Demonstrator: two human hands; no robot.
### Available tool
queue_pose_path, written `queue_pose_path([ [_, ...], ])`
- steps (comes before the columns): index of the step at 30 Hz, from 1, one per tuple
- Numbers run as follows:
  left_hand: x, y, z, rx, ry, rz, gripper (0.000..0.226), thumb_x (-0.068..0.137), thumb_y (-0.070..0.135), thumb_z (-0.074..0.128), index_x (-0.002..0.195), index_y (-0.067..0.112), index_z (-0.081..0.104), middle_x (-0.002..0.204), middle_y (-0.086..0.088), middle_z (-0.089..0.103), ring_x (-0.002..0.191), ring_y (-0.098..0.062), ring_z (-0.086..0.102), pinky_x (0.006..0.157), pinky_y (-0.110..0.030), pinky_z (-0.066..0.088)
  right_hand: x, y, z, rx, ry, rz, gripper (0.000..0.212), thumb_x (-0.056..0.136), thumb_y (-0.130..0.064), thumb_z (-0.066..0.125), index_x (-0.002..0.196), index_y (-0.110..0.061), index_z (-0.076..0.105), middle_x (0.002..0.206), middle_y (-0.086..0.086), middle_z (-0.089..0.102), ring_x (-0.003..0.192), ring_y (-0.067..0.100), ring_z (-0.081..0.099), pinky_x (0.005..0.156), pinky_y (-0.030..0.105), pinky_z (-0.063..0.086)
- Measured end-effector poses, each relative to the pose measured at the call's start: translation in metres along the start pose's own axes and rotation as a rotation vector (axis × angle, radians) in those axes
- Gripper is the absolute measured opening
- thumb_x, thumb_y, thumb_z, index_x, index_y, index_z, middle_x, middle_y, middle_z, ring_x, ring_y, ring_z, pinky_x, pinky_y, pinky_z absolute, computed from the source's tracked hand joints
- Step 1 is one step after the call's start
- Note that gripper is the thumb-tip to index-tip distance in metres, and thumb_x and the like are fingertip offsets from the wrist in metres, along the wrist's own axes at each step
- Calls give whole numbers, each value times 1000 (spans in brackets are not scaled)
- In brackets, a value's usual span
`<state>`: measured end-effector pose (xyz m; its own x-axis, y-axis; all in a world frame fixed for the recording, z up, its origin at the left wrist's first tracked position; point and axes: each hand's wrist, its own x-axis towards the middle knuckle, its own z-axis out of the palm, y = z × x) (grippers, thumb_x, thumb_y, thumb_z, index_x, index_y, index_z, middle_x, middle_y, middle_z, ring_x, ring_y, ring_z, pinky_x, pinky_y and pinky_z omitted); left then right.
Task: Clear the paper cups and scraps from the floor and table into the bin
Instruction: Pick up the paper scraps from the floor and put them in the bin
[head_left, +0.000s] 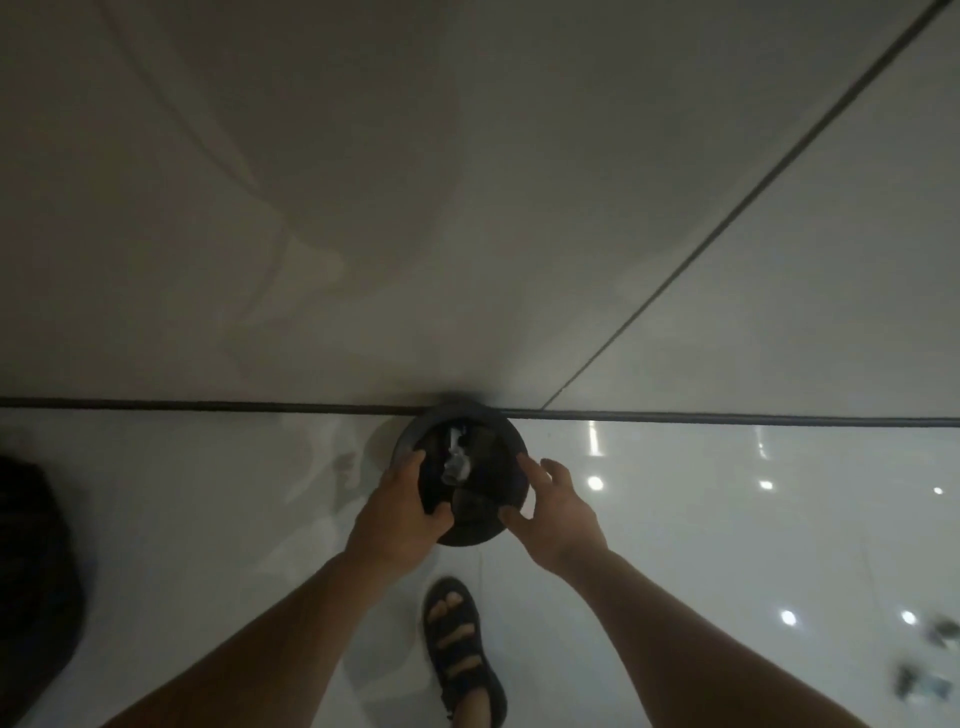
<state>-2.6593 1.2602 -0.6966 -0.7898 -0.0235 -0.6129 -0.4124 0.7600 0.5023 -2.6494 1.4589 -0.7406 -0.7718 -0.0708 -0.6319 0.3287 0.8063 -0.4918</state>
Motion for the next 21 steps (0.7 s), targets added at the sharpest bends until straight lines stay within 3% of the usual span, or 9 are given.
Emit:
queue_pose_path([
  [2, -1, 22, -3, 53, 8, 76, 69, 84, 30, 66, 143, 21, 32, 140, -6, 41, 124, -22, 47, 91, -25, 42, -12, 9, -15, -8, 46, 12, 75, 90, -51, 58, 152, -36, 18, 159, -1, 18, 127, 24, 50, 97, 35, 47],
  [7, -12, 109, 9, 263, -31, 233, 72, 88, 37, 61, 148, 20, 26, 151, -4, 30, 139, -24, 27, 113, -38, 29, -54, 45, -63, -78, 168, 62, 78, 91, -58, 51, 153, -35, 11, 161, -2, 11, 139, 24, 33, 102, 40, 43],
  [13, -62, 232, 64, 432, -124, 421, 71, 89, 41, 58, 149, 21, 24, 153, -3, 25, 139, -23, 25, 113, -39, 29, -136, 122, -141, -36, 323, 181, 77, 91, -58, 49, 154, -32, 11, 161, 0, 10, 145, 23, 18, 106, 42, 40],
  [21, -191, 399, 173, 634, -283, 618, 76, 90, 45, 54, 151, 22, 16, 155, -1, 19, 141, -21, 17, 114, -36, 25, -319, 256, -247, 115, 517, 396, 77, 90, -57, 50, 153, -33, 13, 162, 0, 9, 146, 24, 15, 107, 41, 40],
])
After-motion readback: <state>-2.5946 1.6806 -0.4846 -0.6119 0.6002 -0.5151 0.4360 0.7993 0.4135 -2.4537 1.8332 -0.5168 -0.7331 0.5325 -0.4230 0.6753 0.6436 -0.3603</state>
